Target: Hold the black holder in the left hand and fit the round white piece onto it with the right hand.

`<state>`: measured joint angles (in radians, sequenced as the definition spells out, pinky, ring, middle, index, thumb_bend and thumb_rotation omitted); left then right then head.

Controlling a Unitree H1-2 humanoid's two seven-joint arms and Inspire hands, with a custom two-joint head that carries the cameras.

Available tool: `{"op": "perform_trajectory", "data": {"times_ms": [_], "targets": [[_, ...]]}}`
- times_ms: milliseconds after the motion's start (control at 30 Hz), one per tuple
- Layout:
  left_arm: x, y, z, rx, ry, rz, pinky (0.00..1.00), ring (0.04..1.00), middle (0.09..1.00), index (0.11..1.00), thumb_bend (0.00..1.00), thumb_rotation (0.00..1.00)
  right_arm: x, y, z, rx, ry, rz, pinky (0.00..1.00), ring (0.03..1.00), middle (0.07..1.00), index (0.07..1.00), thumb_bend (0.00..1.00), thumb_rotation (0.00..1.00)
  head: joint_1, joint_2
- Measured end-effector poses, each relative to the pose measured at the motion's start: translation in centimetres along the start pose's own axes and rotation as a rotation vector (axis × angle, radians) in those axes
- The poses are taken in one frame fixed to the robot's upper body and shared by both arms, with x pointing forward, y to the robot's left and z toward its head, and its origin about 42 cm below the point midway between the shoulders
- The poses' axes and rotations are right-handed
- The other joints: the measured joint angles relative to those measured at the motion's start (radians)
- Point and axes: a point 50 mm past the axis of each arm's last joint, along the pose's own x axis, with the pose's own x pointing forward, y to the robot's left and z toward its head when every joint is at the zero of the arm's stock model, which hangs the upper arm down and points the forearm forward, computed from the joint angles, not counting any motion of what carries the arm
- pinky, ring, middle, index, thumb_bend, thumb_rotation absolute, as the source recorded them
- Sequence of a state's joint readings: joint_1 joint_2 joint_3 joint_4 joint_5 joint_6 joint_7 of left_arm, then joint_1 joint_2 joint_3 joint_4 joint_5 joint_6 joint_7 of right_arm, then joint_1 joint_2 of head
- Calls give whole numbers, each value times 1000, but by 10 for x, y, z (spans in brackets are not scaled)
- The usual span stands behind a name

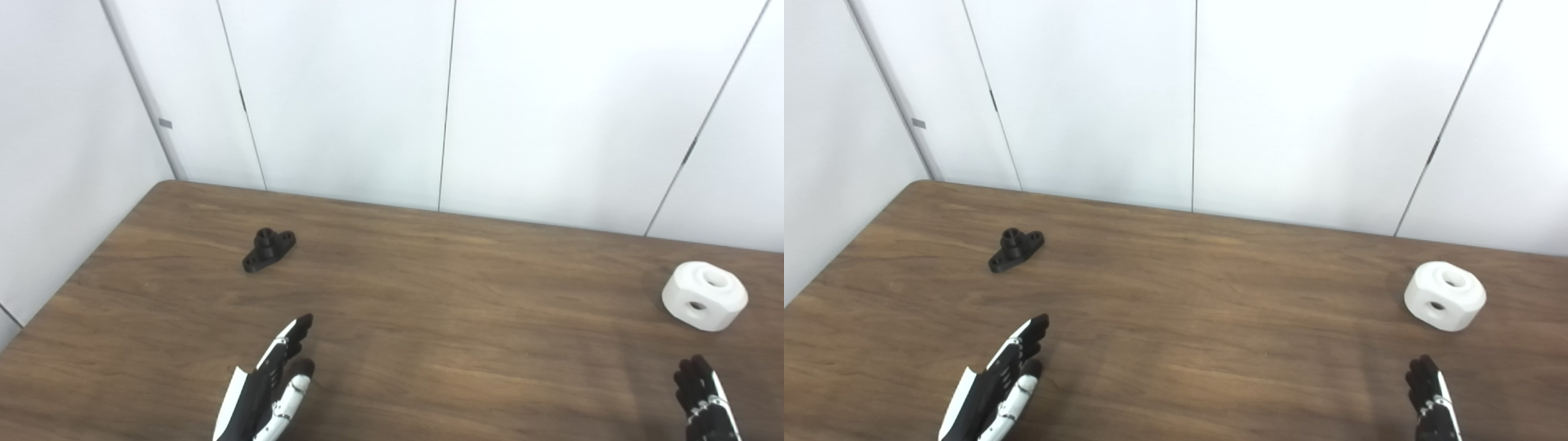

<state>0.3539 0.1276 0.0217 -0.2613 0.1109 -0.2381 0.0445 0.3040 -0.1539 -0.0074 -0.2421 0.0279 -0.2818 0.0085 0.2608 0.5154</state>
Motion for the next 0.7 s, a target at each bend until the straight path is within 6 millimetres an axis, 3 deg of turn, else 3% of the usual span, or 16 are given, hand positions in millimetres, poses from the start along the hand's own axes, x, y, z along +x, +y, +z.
{"op": "perform_trajectory", "data": {"times_ms": [100,300,433,633,700], "targets": [[0,0,2,41,14,-5,874,923,922,919,464,397,0,1,0,1,6,1,999,969,971,985,566,1000,-3,0],[2,2,7,75,28,-13,889,939,931,914,556,214,1,0,0,2,21,0,987,954,958,973,574,1000,6,8],[13,8,12,99,40,-9,894,942,936,911,631,188,0,0,-1,-5,23,-5,981,951,955,973,570,1000,3,9],[57,35,34,170,-45,36,915,955,946,910,666,236,0,2,0,-30,28,1,999,961,957,972,567,1000,-14,11],[68,43,38,193,-55,53,856,922,941,911,691,277,0,2,0,-33,26,2,995,958,955,970,560,1000,-15,11]]}}
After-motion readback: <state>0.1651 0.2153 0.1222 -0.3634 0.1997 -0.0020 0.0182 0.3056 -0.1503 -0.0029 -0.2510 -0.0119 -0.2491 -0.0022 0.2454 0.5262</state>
